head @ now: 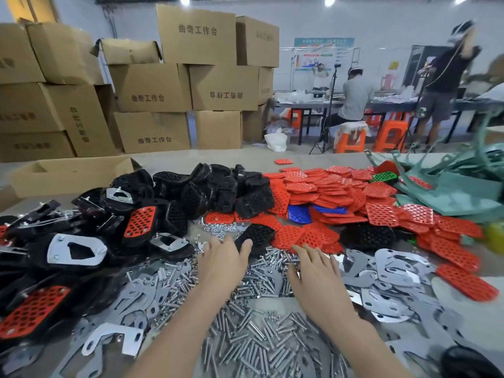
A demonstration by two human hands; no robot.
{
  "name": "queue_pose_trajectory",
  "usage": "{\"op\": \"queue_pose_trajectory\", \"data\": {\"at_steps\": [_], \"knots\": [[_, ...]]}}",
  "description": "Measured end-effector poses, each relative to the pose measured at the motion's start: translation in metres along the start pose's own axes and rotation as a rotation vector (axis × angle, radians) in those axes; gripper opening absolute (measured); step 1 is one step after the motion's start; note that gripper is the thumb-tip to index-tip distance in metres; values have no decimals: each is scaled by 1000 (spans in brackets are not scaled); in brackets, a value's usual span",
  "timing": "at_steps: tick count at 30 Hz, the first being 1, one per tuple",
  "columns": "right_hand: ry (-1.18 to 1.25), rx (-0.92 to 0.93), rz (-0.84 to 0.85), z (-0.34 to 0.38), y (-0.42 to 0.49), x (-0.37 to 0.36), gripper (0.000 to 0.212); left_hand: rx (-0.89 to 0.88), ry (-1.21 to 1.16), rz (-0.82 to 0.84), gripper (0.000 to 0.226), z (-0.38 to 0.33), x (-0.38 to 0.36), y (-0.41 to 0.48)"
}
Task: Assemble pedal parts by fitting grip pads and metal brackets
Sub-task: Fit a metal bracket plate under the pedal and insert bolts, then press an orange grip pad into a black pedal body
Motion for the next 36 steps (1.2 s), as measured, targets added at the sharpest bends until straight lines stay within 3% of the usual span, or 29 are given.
{"op": "queue_pose_trajectory", "data": {"at_steps": [4,7,10,12,14,16,18,20,24,28,29,33,36], "knots": [[47,31,-54,-1,-2,3,54,-19,-167,-63,48,-1,4,1],[97,64,-89,1,-4,6,54,-148,-430,-134,20,-4,8,-13],[220,90,-158,0,-5,12,55,-259,-624,-146,18,-7,11,-25],[449,111,-189,-2,-8,18,65,-277,-852,-133,15,-9,14,-33],[888,87,-131,-5,-8,18,79,-271,-1082,-21,18,-19,8,-40],[1369,39,-76,-5,-6,14,69,-313,-1144,144,21,-37,-1,-51],[1647,-35,-89,-11,-1,12,39,-413,-1040,250,24,-54,-7,-62],[1779,-103,-164,-23,-2,16,26,-491,-887,233,31,-59,-7,-69],[2047,-166,-283,-52,-6,27,34,-449,-741,80,19,-50,2,-62],[2098,-142,-301,-63,-5,34,44,-384,-522,-15,5,-62,3,-34],[2087,-117,-292,-63,-5,36,42,-375,-466,-22,7,-69,3,-24],[2032,-73,-306,-63,-3,38,41,-335,-256,82,48,-97,-8,13],[2030,-78,-289,-65,-1,34,42,-276,-88,165,53,-108,-20,31]]}}
Point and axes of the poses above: each hand's wrist, its own y-axis towards the middle knuckle, its own x-axis out of the back of the hand, z = x × y, the point moved 7 cm from there along y, towards the middle knuckle, and after that the axes turned 9 degrees about z, right-handed, at the moved point
